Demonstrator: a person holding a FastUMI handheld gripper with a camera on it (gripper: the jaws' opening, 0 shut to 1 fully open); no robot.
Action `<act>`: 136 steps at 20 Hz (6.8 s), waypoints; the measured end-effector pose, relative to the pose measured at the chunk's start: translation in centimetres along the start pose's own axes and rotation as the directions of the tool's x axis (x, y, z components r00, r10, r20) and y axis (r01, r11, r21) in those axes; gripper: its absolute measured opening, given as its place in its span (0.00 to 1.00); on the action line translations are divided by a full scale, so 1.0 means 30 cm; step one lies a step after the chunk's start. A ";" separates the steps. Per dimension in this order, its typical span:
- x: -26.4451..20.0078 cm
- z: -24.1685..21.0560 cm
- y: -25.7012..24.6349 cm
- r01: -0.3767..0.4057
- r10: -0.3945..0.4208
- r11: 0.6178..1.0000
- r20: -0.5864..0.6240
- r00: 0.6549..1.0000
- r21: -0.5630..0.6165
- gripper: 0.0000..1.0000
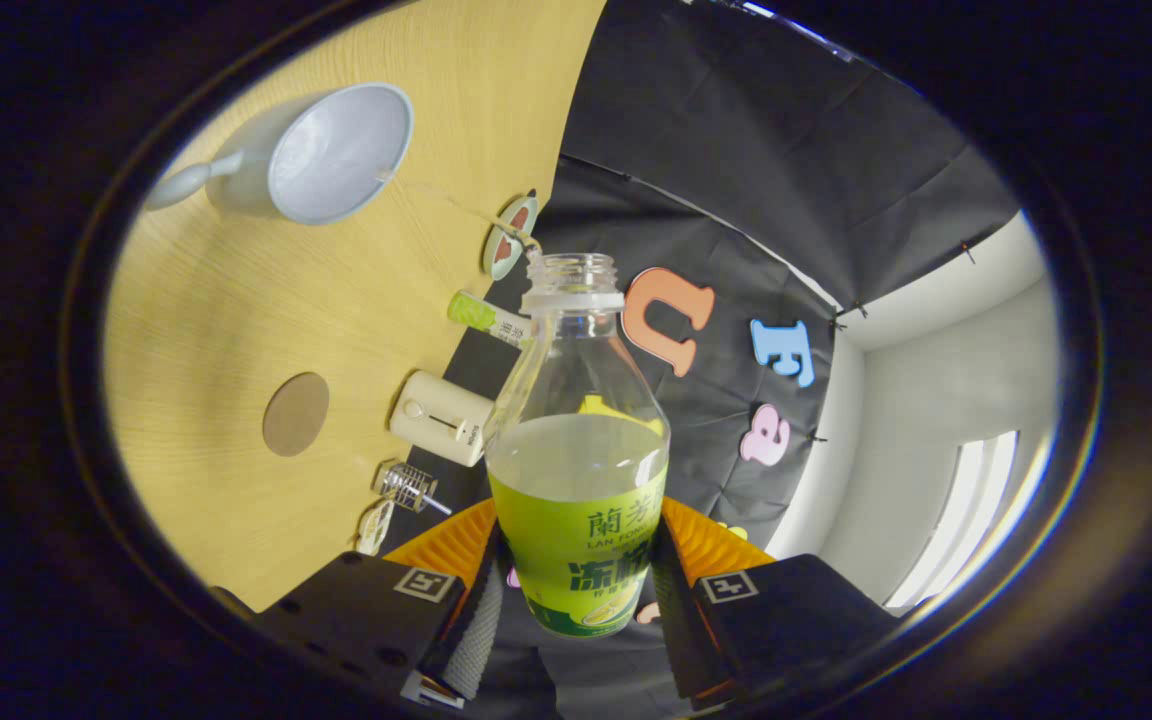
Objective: Take the bottle from table, then pour the juice into the cup, finally place the bottle on the coaster
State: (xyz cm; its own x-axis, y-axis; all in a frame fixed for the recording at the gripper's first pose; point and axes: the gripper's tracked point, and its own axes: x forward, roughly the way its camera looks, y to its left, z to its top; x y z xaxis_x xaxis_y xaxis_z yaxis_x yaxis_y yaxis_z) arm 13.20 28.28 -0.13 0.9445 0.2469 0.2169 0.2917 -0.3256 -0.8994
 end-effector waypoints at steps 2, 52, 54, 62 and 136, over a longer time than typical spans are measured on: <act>-0.010 -0.004 -0.007 0.003 -0.003 1.000 0.001 1.000 -0.009 0.74; -0.039 0.000 -0.031 -0.071 0.076 0.733 0.022 0.997 0.677 0.74; -0.035 -0.017 -0.035 -0.087 0.108 0.608 0.026 0.994 0.789 0.74; -0.022 -0.162 0.063 -0.131 0.290 0.081 0.102 0.952 0.988 0.74; -0.278 -0.345 0.265 0.110 0.274 -0.291 -0.027 0.961 0.950 1.00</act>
State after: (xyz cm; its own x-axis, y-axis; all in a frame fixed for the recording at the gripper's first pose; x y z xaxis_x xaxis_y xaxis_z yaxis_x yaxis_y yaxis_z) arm 9.20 14.20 -5.15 0.9920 0.1233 -0.0276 -0.1250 0.9893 -0.0746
